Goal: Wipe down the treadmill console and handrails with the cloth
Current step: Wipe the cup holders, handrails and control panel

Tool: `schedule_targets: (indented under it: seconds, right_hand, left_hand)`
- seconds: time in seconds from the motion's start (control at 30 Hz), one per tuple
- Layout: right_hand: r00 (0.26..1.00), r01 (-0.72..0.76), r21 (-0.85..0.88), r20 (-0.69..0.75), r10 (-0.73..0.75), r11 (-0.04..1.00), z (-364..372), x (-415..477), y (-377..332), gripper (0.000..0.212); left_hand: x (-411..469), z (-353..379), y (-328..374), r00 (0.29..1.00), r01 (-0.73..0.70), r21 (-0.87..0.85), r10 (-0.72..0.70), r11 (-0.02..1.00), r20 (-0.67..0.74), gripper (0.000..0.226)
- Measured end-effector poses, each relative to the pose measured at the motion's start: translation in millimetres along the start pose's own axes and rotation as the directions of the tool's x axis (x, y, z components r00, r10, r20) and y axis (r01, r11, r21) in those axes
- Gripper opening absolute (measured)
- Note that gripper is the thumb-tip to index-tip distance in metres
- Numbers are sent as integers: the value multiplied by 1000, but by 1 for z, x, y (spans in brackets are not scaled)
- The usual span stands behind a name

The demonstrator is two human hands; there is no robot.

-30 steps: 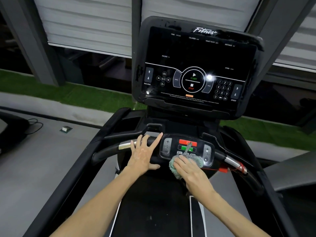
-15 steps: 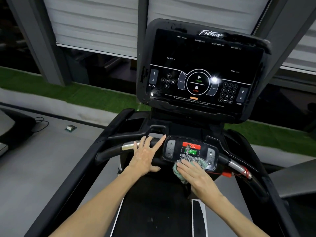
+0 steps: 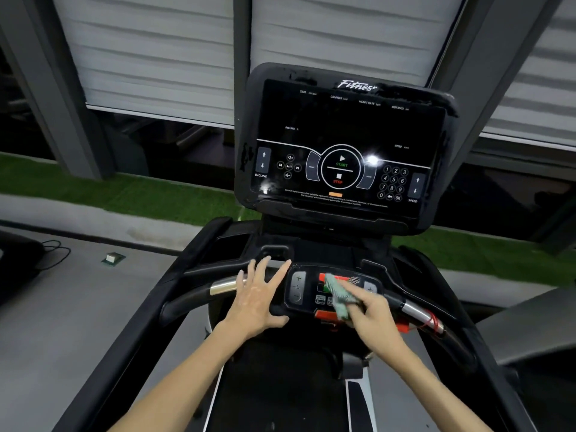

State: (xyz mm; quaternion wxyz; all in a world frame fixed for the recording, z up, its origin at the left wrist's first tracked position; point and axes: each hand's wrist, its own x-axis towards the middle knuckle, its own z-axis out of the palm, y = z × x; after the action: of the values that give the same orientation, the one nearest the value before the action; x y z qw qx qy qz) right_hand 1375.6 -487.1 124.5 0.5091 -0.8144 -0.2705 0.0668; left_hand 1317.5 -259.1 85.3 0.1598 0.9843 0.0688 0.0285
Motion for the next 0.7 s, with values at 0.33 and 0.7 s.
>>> schedule_targets:
  seconds: [0.33,0.7]
  right_hand:
    - [921,-386,685,243,306,618,-4,20,-40,35]
    - [987,-160,244,10,162,957,-4,12,-41,25]
  left_hand:
    - [10,-37,61,998,-68,-835,46,545,-51,43]
    - [3,-40,55,998,11,-861,-58,508,-22,20]
